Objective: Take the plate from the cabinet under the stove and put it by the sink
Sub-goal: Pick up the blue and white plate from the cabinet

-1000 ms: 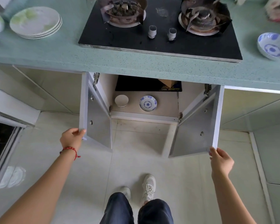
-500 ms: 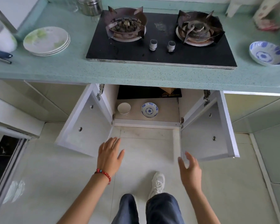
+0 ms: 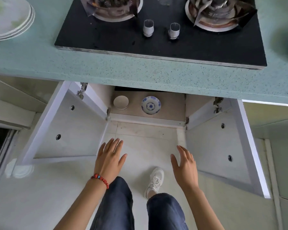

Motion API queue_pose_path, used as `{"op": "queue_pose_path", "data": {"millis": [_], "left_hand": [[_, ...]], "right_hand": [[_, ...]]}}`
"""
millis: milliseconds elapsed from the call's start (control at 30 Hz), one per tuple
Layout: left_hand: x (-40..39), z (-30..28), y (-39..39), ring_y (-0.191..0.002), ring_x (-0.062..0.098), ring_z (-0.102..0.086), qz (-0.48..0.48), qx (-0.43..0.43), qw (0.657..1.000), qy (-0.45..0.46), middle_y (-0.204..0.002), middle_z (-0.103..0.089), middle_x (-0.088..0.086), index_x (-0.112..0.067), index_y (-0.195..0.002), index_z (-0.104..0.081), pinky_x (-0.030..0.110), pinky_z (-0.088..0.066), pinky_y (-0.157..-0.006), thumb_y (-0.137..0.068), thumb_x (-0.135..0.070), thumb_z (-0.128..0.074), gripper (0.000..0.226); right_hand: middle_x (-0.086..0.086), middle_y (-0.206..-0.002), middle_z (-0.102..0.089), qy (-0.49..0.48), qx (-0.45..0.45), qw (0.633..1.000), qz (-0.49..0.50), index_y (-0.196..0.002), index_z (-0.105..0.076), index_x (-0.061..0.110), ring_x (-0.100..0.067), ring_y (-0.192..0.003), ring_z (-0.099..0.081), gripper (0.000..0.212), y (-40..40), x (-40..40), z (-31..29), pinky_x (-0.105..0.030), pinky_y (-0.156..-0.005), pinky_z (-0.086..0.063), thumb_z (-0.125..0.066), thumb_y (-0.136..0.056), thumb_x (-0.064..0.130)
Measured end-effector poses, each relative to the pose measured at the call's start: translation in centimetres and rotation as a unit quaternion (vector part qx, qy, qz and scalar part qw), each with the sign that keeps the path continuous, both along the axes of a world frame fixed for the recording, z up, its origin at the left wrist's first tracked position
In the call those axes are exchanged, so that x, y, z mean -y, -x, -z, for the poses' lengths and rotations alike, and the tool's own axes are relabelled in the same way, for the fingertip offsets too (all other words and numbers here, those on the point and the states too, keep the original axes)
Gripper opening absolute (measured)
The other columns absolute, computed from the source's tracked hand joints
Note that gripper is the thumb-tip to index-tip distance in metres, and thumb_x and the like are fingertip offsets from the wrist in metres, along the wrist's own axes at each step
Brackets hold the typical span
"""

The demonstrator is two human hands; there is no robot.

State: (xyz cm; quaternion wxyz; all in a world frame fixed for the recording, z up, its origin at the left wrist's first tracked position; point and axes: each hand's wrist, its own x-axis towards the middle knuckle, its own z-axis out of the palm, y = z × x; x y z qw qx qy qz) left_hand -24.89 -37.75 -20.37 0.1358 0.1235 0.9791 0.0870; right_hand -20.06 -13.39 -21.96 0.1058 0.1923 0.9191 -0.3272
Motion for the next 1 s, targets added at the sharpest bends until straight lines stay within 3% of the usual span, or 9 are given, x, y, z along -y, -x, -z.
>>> {"op": "queue_pose_path", "data": {"millis": [100, 300, 500, 667, 767, 1000], "left_hand": [[-1.8, 2.8, 2.5, -0.105, 0.036, -0.061, 0.002, -0.018, 1.000, -0.007, -0.113, -0.066, 0.020, 0.000, -0.111, -0.058, 0.053, -0.047, -0.088, -0.077, -0.023, -0.069, 0.043], [-3.5, 11.2, 7.9, -0.107, 0.036, -0.060, 0.037, -0.025, 0.999, -0.012, -0.114, -0.065, 0.020, 0.000, -0.113, -0.057, 0.054, -0.047, -0.089, -0.073, -0.020, -0.072, 0.047], [-3.3, 21.9, 12.4, -0.116, 0.035, -0.053, 0.056, -0.007, 0.998, -0.008, -0.122, -0.061, 0.019, 0.000, -0.119, -0.053, 0.052, -0.040, -0.098, -0.081, -0.021, -0.064, 0.045], [-2.2, 30.8, 16.3, -0.126, 0.032, -0.044, 0.054, -0.025, 0.998, -0.012, -0.132, -0.053, 0.016, -0.003, -0.126, -0.048, 0.049, -0.032, -0.105, -0.089, -0.034, -0.049, 0.048], [-2.2, 35.8, 19.0, -0.124, 0.033, -0.046, 0.056, -0.031, 0.998, -0.018, -0.130, -0.055, 0.017, -0.003, -0.124, -0.050, 0.049, -0.034, -0.104, -0.084, -0.046, -0.025, 0.064], [-4.1, 47.0, 25.8, -0.126, 0.033, -0.043, 0.031, -0.056, 0.995, -0.078, -0.133, -0.052, 0.018, -0.002, -0.126, -0.048, 0.044, -0.033, -0.104, -0.081, -0.050, -0.017, 0.072]], "right_hand": [[-0.013, -0.135, -0.049, 0.000, 0.000, 1.000, -0.011, -0.129, -0.042, 0.007, -0.029, -0.123, -0.044, 0.042, 3.0, -1.1, 2.8, -0.042, -0.102, -0.037, -0.049, -0.091, 0.025], [-0.014, -0.136, -0.048, -0.012, -0.002, 1.000, -0.023, -0.129, -0.042, 0.007, -0.030, -0.126, -0.041, 0.042, 7.9, -2.1, 11.4, -0.042, -0.105, -0.034, -0.050, -0.091, 0.023], [-0.014, -0.136, -0.048, -0.030, -0.025, 0.999, -0.036, -0.130, -0.042, 0.007, -0.030, -0.126, -0.041, 0.042, 11.6, -2.4, 21.8, -0.038, -0.106, -0.031, -0.050, -0.091, 0.023], [-0.020, -0.130, -0.053, -0.049, -0.067, 0.996, -0.037, -0.125, -0.046, 0.001, -0.036, -0.120, -0.049, 0.042, 15.5, -2.9, 30.6, -0.044, -0.102, -0.039, -0.056, -0.088, 0.018], [-0.023, -0.126, -0.055, -0.064, -0.095, 0.992, -0.050, -0.123, -0.048, -0.001, -0.037, -0.117, -0.052, 0.041, 18.6, -3.7, 35.4, -0.047, -0.099, -0.043, -0.057, -0.087, 0.016], [-0.021, -0.129, -0.054, -0.109, -0.133, 0.982, -0.083, -0.124, -0.046, 0.000, -0.036, -0.118, -0.050, 0.040, 26.3, -6.1, 45.4, -0.046, -0.101, -0.041, -0.051, -0.091, 0.022]]}}
